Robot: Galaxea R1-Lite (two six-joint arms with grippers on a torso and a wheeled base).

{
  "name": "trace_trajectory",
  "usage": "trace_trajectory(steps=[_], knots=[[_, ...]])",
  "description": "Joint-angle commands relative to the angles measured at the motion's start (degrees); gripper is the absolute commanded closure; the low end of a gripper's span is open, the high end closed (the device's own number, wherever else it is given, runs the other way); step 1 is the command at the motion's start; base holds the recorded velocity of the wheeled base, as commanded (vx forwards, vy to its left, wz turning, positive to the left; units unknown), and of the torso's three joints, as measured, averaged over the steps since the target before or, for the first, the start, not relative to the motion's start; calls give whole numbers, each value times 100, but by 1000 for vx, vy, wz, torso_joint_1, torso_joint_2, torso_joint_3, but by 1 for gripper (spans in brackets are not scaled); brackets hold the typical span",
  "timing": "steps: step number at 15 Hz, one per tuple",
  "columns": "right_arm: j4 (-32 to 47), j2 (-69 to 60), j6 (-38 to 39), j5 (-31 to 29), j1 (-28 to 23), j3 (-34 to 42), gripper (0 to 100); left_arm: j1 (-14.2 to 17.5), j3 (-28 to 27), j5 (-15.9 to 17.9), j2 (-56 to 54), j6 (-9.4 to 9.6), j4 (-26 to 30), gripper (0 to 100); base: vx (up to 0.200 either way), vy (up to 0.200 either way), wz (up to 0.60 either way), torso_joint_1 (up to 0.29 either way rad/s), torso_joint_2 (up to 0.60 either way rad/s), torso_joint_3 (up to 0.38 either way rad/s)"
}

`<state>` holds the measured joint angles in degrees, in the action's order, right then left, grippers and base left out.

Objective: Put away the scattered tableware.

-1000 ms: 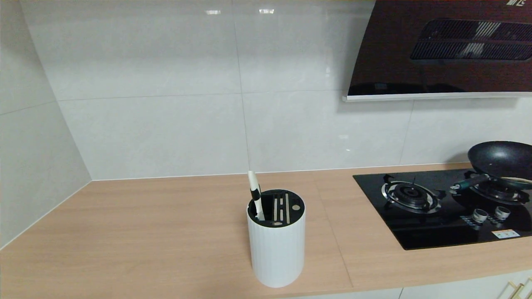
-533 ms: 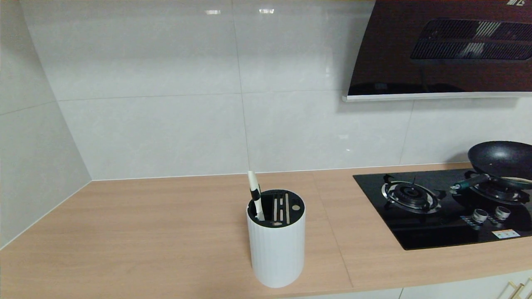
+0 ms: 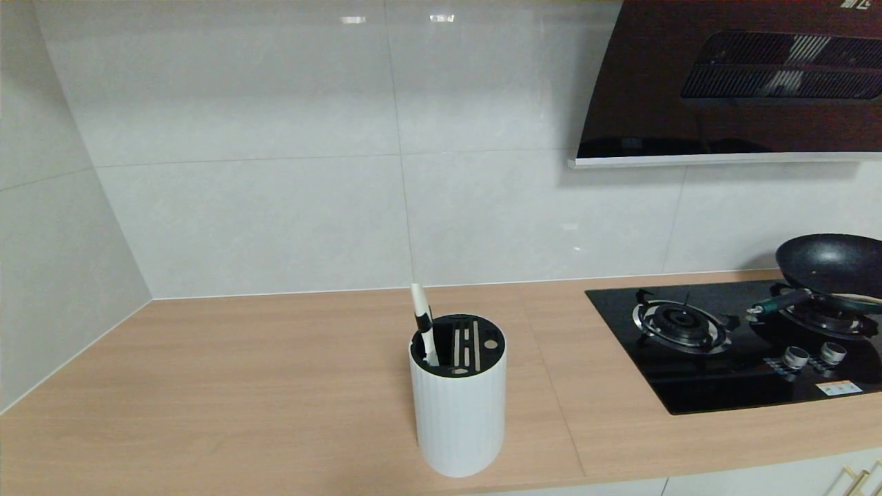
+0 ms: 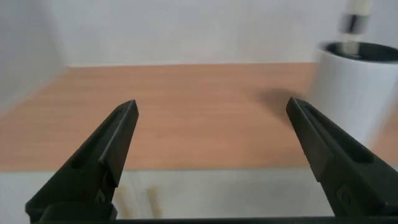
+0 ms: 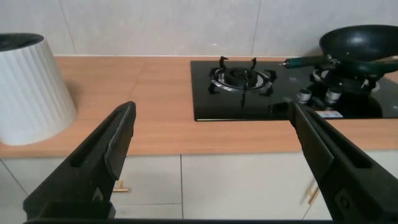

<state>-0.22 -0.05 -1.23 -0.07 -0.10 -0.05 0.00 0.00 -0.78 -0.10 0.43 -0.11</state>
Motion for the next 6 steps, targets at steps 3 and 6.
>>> trace_trajectory(steps=[3,6], knots=[[13,5,18,25,1,5,0,0,0,166,10,265,29,0,0,0,0,0,0,0],[13,5,26,16,1,5,0,0,0,263,10,397,55,0,0,0,0,0,0,0]])
